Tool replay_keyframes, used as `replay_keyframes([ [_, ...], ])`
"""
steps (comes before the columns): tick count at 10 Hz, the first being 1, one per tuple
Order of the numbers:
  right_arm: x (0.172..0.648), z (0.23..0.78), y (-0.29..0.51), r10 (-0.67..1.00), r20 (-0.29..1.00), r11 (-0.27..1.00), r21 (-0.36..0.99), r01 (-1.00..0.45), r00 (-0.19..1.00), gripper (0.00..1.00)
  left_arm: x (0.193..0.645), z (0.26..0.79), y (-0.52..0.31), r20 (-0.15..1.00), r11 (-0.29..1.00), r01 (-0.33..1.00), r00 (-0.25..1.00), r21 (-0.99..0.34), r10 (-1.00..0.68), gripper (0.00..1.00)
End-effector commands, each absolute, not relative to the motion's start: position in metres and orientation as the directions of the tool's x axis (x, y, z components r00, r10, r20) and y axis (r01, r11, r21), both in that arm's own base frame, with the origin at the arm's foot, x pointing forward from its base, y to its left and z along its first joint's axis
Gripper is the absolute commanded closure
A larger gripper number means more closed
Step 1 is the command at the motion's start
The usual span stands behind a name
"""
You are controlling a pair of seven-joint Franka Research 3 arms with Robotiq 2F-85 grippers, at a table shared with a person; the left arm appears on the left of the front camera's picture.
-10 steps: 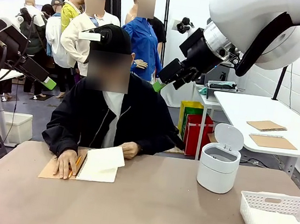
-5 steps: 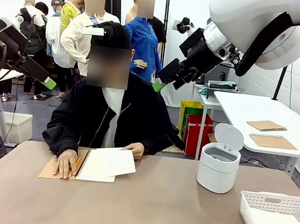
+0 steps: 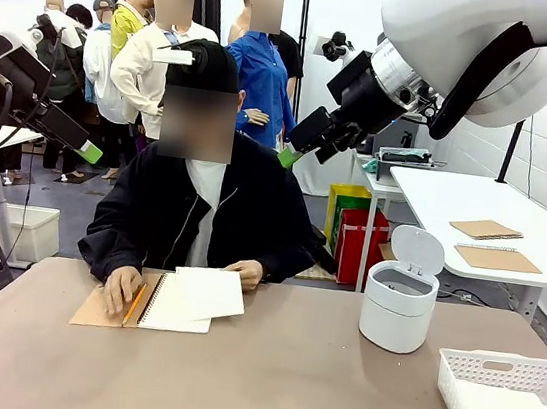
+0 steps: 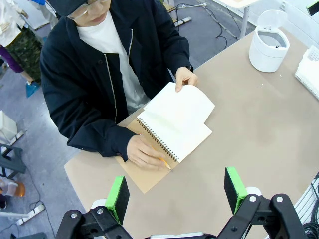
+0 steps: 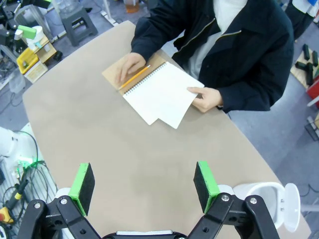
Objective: Sort the paper based on its condition.
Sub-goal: If a person hands you a paper, place it in the Organizing basket , and if it's crumpled, put it in the Trash can.
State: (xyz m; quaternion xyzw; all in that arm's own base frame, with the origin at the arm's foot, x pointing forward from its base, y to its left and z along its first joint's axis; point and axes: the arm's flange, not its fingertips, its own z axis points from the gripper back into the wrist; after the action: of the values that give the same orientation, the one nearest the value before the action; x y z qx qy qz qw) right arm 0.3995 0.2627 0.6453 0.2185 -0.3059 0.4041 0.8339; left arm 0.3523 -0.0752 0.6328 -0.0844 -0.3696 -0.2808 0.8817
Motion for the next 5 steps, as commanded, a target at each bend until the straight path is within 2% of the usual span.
replay_keyframes([
  [1, 0.3986, 0.6453, 0.2616, 0.536, 0.688, 0.573, 0.128, -0.809, 0.489, 0.0, 0.3527, 0.6336, -0.0741, 0.704, 0.83, 0.554, 0.566, 0.061, -0.43, 0.0],
  [5, 0.3986, 0.6453, 0.2616, 0.536, 0.688, 0.573, 0.128, -0.809, 0.489, 0.0, 0.3527, 0.6336, -0.0741, 0.704, 0.83, 0.554, 0.566, 0.061, -0.43, 0.0],
])
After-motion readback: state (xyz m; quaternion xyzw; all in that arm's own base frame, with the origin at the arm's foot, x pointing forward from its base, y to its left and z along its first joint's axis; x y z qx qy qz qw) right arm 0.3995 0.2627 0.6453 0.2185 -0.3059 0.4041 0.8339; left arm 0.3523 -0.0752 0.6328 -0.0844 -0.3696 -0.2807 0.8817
